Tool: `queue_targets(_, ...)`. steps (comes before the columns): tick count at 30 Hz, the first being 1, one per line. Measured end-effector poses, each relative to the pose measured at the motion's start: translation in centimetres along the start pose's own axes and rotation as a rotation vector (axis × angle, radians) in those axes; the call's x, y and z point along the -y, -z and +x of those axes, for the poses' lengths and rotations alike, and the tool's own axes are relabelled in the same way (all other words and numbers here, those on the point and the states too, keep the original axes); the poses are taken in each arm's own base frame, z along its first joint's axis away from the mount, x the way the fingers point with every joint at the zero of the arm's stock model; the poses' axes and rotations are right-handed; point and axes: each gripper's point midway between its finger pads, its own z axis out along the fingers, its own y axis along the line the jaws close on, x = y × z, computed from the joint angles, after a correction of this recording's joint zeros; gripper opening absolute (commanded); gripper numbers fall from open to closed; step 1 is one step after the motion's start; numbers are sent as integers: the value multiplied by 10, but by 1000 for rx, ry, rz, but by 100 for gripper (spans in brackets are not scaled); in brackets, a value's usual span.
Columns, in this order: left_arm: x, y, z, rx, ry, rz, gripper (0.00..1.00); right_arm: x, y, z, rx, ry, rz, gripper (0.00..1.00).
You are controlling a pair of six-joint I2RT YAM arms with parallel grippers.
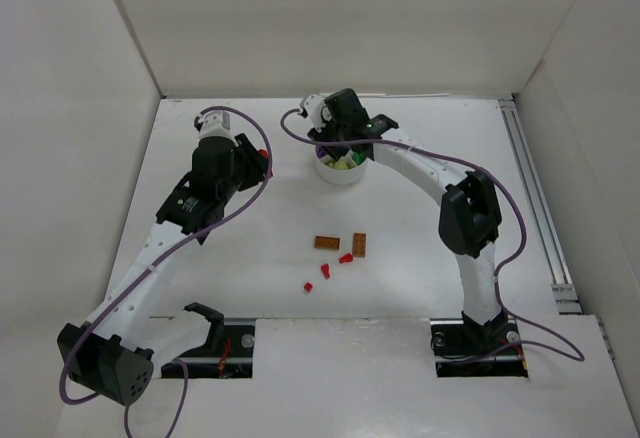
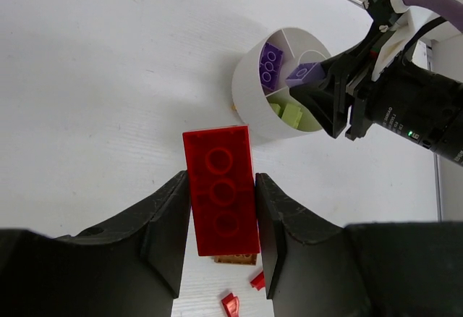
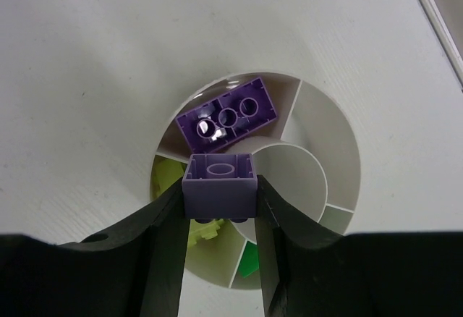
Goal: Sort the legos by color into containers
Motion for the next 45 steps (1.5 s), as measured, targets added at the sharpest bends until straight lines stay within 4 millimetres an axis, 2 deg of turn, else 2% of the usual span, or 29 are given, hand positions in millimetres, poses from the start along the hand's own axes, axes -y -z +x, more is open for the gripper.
queue_targets(15, 0, -1, 1, -4, -1, 0, 0, -1, -1, -7, 22, 10, 3, 32)
queue_targets(21, 0, -2, 2, -8, -1, 0, 0, 1, -11, -11, 31, 17, 12, 40)
queue_targets(23, 0, -3, 3, -12, -2, -1, 0, 1, -15, -10, 27, 18, 15, 40)
queue_targets(29, -1, -6, 6, -23, -4, -6, 0, 3, -17, -8, 21, 24, 27, 52)
queue_targets(39, 0, -10, 10, -41, -17, 2, 0, 6, -17, -8, 17, 25, 38, 53)
queue_targets(43, 14, -11, 8, -38, -84, 94, 0, 6, -8, -12, 29, 5, 36, 56)
queue_targets(45, 23, -14, 9, -26, -136, 159, 0, 8, 7, -19, 51, -29, 31, 56)
